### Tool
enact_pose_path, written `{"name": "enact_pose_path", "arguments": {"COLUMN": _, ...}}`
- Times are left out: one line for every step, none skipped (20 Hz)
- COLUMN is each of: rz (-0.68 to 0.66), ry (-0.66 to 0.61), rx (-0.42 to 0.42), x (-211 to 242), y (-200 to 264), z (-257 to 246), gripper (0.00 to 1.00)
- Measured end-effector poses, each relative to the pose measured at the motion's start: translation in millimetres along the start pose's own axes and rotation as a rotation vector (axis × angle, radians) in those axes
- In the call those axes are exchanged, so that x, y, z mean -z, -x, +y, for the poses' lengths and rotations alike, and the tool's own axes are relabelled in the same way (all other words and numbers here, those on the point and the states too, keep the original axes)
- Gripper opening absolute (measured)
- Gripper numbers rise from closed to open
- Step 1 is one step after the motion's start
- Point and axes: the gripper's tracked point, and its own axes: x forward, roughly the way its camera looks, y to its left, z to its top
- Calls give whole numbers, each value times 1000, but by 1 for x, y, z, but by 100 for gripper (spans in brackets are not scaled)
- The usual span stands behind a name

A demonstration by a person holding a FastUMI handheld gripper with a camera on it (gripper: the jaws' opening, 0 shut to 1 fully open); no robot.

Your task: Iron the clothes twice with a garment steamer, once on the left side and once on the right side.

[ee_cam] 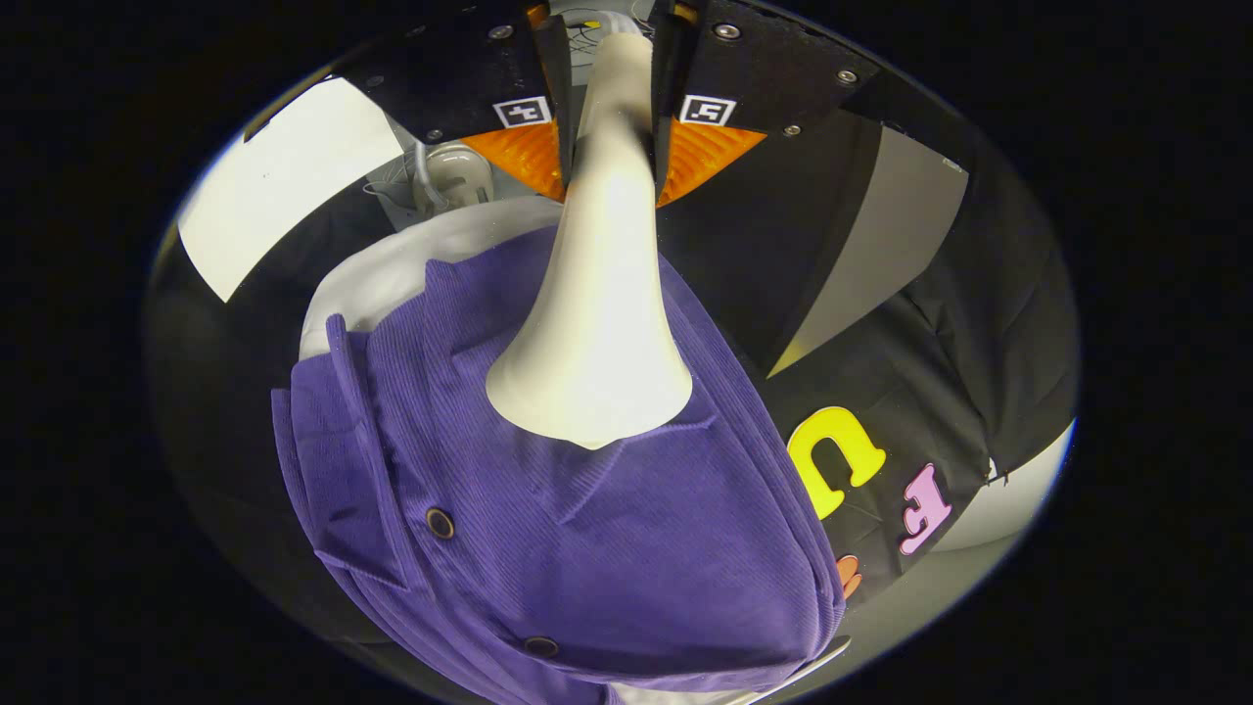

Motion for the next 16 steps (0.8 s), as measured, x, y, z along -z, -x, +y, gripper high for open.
{"name": "enact_pose_path", "arguments": {"rz": 12, "ry": -7, "rx": 10, "x": 6, "y": -4, "z": -4, "gripper": 33}}
{"name": "enact_pose_path", "arguments": {"rz": 24, "ry": -14, "rx": 17, "x": 12, "y": -7, "z": -8, "gripper": 33}}
{"name": "enact_pose_path", "arguments": {"rz": 36, "ry": -18, "rx": 24, "x": 18, "y": -11, "z": -12, "gripper": 33}}
{"name": "enact_pose_path", "arguments": {"rz": 47, "ry": -22, "rx": 31, "x": 26, "y": -14, "z": -16, "gripper": 33}}
{"name": "enact_pose_path", "arguments": {"rz": 59, "ry": -25, "rx": 38, "x": 32, "y": -17, "z": -19, "gripper": 33}}
{"name": "enact_pose_path", "arguments": {"rz": 69, "ry": -29, "rx": 42, "x": 38, "y": -19, "z": -23, "gripper": 33}}
{"name": "enact_pose_path", "arguments": {"rz": 80, "ry": -34, "rx": 45, "x": 45, "y": -22, "z": -26, "gripper": 33}}
{"name": "enact_pose_path", "arguments": {"rz": 93, "ry": -39, "rx": 49, "x": 54, "y": -24, "z": -29, "gripper": 33}}
{"name": "enact_pose_path", "arguments": {"rz": 108, "ry": -40, "rx": 53, "x": 62, "y": -27, "z": -33, "gripper": 33}}
{"name": "enact_pose_path", "arguments": {"rz": 122, "ry": -41, "rx": 59, "x": 70, "y": -27, "z": -35, "gripper": 33}}
{"name": "enact_pose_path", "arguments": {"rz": 135, "ry": -44, "rx": 62, "x": 79, "y": -27, "z": -36, "gripper": 33}}
{"name": "enact_pose_path", "arguments": {"rz": 148, "ry": -48, "rx": 63, "x": 87, "y": -27, "z": -37, "gripper": 33}}
{"name": "enact_pose_path", "arguments": {"rz": 159, "ry": -48, "rx": 64, "x": 94, "y": -28, "z": -37, "gripper": 33}}
{"name": "enact_pose_path", "arguments": {"rz": 169, "ry": -47, "rx": 64, "x": 101, "y": -28, "z": -35, "gripper": 33}}
{"name": "enact_pose_path", "arguments": {"rz": 172, "ry": -43, "rx": 59, "x": 104, "y": -28, "z": -33, "gripper": 33}}
{"name": "enact_pose_path", "arguments": {"rz": 168, "ry": -38, "rx": 54, "x": 105, "y": -27, "z": -30, "gripper": 33}}
